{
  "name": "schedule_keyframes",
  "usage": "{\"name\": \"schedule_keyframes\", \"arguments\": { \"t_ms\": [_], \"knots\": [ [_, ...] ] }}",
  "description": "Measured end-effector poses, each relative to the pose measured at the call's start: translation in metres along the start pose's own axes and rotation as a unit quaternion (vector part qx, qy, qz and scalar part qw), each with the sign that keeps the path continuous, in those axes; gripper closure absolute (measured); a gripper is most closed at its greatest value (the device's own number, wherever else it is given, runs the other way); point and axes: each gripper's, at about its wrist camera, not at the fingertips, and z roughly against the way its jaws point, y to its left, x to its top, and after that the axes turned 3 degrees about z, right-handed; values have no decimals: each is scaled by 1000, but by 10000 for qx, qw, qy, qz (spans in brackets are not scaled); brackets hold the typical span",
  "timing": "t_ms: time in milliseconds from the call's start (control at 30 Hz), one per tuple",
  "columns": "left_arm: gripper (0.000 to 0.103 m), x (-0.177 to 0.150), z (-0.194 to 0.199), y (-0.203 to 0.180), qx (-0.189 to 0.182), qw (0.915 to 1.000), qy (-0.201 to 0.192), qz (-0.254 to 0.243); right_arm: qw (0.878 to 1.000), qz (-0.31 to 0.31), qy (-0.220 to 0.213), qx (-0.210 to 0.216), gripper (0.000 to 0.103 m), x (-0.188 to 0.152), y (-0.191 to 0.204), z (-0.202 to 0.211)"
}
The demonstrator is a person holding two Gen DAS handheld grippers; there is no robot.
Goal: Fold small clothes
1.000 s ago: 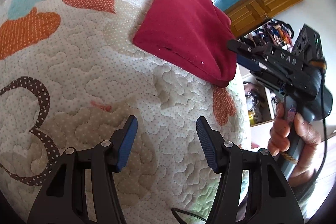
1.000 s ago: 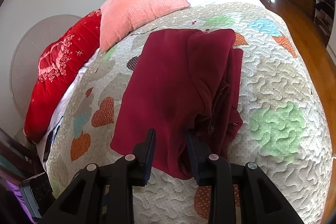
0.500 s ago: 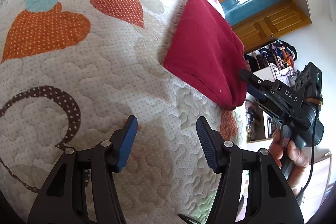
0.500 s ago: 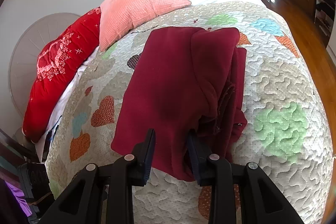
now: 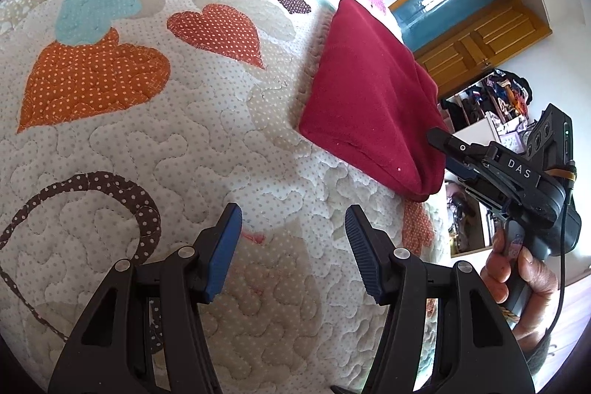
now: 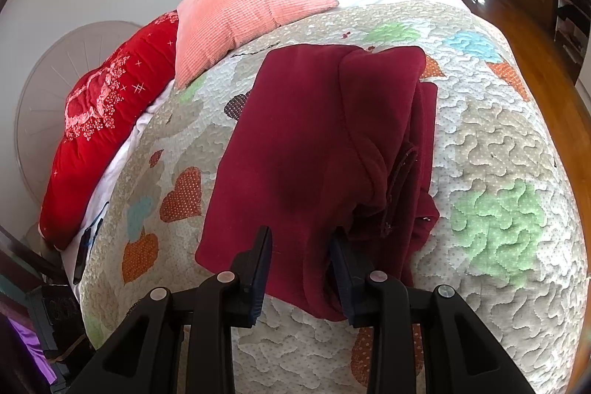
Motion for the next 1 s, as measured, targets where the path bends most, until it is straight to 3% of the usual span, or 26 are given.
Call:
{"name": "schedule_keyframes", "arguments": {
  "t_ms": [233, 300, 367, 433, 500, 533, 567, 600, 633, 700, 767, 833, 867, 900, 933, 967, 1000],
  "knots": [
    [45, 17, -9, -12, 217, 9993, 20, -290, 9995, -251, -18, -186, 72, 12, -31, -13],
    [43, 29, -13, -17, 279, 9988, 12, -396, 9989, -318, -213, -273, 72, 19, -38, -7],
    [43, 42, -20, -27, 451, 9970, -10, -622, 9980, -384, -456, -223, 66, 24, -43, 0],
    [43, 57, -27, -39, 429, 9958, -116, -796, 9960, -522, -679, -262, 52, 32, -50, 2],
    [43, 70, -39, -52, 445, 9946, -153, -925, 9956, -505, -755, -247, 52, 41, -56, -7],
    [43, 75, -45, -57, 418, 9942, -134, -979, 9966, -427, -665, -237, 57, 46, -59, -15],
    [43, 80, -52, -62, 384, 9939, -99, -1032, 9977, -299, -567, -227, 67, 52, -61, -24],
    [43, 85, -62, -67, 430, 9932, -40, -1078, 9977, -138, -563, -338, 84, 56, -62, -28],
    [43, 89, -68, -70, 462, 9928, 0, -1104, 9971, 8, -623, -448, 90, 57, -63, -28],
    [43, 98, -81, -75, 339, 9925, 104, -1167, 9963, 111, -635, -566, 90, 60, -67, -31],
    [43, 107, -89, -75, 308, 9928, 142, -1153, 9972, -89, -642, -370, 90, 58, -78, -32],
    [33, 118, -94, -74, 104, 9939, 175, -1083, 9967, -223, -782, -49, 88, 55, -84, -26],
    [28, 121, -97, -73, 28, 9942, 190, -1062, 9959, -315, -847, 80, 83, 52, -86, -23],
    [28, 126, -102, -73, -4, 9941, 235, -1055, 9949, -442, -895, 116, 63, 48, -89, -21],
    [28, 128, -105, -74, -28, 9940, 277, -1062, 9937, -577, -955, 111, 33, 45, -91, -20],
    [28, 131, -111, -74, -88, 9935, 347, -1078, 9920, -693, -1041, 153, 24, 40, -95, -18],
    [25, 132, -117, -74, -147, 9929, 445, -1091, 9908, -765, -1089, 236, 20, 37, -97, -19]
  ]
}}
